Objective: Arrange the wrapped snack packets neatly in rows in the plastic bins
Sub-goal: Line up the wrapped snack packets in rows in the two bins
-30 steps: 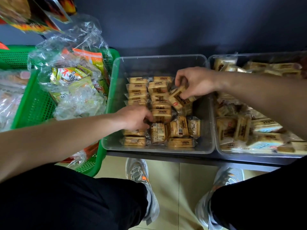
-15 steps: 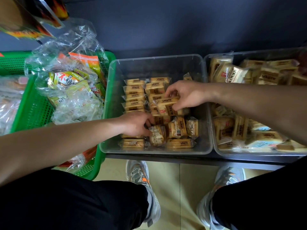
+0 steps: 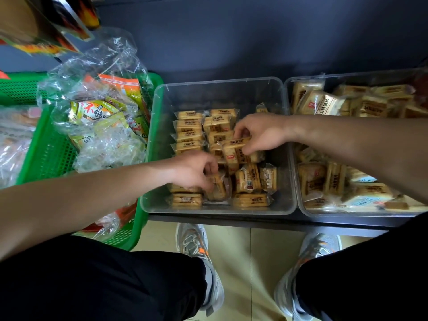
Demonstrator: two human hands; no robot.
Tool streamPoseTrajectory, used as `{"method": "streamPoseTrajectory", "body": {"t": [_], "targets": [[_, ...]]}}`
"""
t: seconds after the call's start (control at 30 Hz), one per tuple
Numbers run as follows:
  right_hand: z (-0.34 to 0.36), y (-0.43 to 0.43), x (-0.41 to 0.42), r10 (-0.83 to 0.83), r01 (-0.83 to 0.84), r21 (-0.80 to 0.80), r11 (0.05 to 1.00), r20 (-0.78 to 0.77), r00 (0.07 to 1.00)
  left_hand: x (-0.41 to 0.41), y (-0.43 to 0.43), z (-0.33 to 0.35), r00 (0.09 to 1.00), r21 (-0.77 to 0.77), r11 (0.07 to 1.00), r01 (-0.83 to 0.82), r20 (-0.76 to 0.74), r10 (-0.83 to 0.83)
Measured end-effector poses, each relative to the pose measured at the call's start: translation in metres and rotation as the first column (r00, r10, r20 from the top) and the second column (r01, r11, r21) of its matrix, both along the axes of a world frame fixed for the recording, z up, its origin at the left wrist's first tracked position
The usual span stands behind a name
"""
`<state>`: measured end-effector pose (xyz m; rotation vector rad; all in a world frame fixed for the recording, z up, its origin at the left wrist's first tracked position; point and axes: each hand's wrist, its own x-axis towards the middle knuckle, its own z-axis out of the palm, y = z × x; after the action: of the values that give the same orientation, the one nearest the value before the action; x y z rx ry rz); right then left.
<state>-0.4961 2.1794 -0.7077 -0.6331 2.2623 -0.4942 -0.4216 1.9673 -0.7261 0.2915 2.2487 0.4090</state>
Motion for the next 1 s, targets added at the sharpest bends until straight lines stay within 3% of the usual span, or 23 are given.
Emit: {"method": "streamPoseTrajectory", "body": {"t": [0.17, 0.33, 0.5, 0.67, 1.0], "targets": [[0.010, 0.000, -0.003, -0.130, 0.126, -0.063, 0.990, -0.066, 0.989, -0.021, -0.023, 0.060, 0.964, 0.128, 0.966, -0.224, -0.118, 0.239], [0.009, -0.010, 0.006, -0.233, 0.230, -0.175, 0.957, 0.002, 0.972, -0.022, -0.054, 0.080, 0.869, 0.189, 0.899, -0.394, -0.241, 0.432], [-0.009, -0.031, 0.025, -0.114, 0.121, -0.132, 0.984, 0.062, 0.992, -0.024, -0.068, 0.077, 0.867, 0.137, 0.914, -0.382, -0.288, 0.406], [-0.016, -0.039, 0.033, 0.154, -0.147, 0.071, 0.987, -0.098, 0.983, -0.021, -0.074, 0.061, 0.866, 0.158, 0.911, -0.381, -0.284, 0.412], [-0.034, -0.048, 0.041, 0.248, -0.216, 0.172, 0.961, -0.199, 0.948, -0.028, -0.073, 0.046, 0.812, 0.243, 0.876, -0.416, -0.334, 0.479]]}}
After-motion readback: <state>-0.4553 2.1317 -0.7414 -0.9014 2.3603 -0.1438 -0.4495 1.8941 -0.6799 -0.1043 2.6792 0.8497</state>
